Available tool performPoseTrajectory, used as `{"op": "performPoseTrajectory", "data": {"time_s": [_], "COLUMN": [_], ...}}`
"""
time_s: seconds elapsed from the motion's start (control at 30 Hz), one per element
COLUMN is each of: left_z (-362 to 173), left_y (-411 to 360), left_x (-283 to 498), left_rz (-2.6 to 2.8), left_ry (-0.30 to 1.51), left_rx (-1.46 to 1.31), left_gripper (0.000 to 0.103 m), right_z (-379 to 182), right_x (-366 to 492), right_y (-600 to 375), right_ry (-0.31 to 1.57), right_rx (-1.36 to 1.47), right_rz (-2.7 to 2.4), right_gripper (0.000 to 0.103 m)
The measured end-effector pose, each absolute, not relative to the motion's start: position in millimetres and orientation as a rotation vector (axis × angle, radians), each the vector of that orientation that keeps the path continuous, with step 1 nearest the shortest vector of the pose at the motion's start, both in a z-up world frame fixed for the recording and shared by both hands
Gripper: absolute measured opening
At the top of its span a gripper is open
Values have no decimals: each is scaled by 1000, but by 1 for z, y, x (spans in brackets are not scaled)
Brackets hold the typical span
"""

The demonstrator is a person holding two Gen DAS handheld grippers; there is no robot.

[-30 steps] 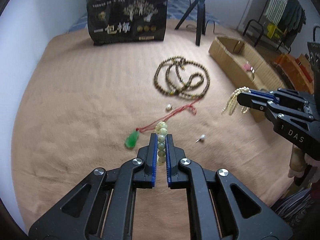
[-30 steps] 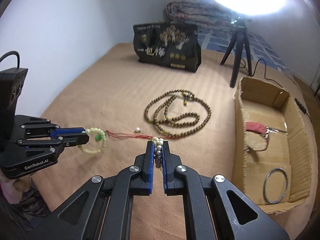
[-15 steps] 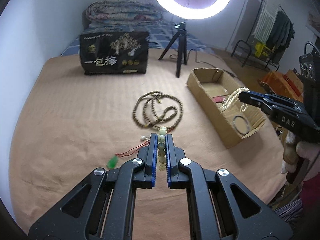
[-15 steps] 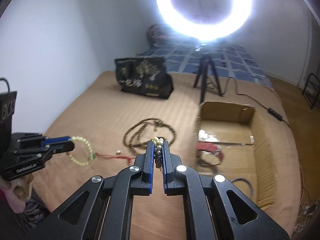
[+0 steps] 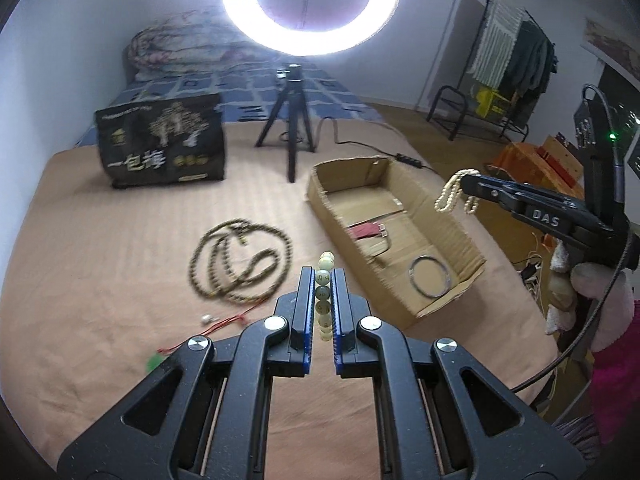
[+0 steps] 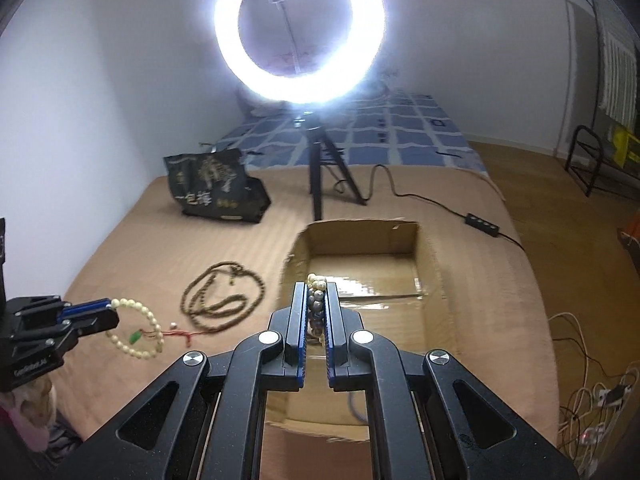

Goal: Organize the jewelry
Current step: 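Carry the bead bracelet toward the box with the left tool while the right tool carries the necklace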

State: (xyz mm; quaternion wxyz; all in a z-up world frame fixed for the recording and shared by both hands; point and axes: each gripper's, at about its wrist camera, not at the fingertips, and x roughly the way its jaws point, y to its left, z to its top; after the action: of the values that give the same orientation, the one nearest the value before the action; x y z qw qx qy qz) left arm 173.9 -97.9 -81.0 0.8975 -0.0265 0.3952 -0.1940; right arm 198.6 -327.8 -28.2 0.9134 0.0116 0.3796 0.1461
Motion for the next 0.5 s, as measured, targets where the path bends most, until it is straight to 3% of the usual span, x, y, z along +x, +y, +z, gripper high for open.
{"op": "performPoseTrajectory", "data": {"time_s": [0.5], "left_z": [-91], "left_y": [-180], "left_x": [201], "left_rz": [-501], "left_ry": [824], "left_rx": [-30], "left_gripper": [5], "right_z": [-52], "right_x": [228], "right_y": [-364], "right_ry": [825], "right_rx": [64], "right_rz": [238], "right_gripper": [6]}}
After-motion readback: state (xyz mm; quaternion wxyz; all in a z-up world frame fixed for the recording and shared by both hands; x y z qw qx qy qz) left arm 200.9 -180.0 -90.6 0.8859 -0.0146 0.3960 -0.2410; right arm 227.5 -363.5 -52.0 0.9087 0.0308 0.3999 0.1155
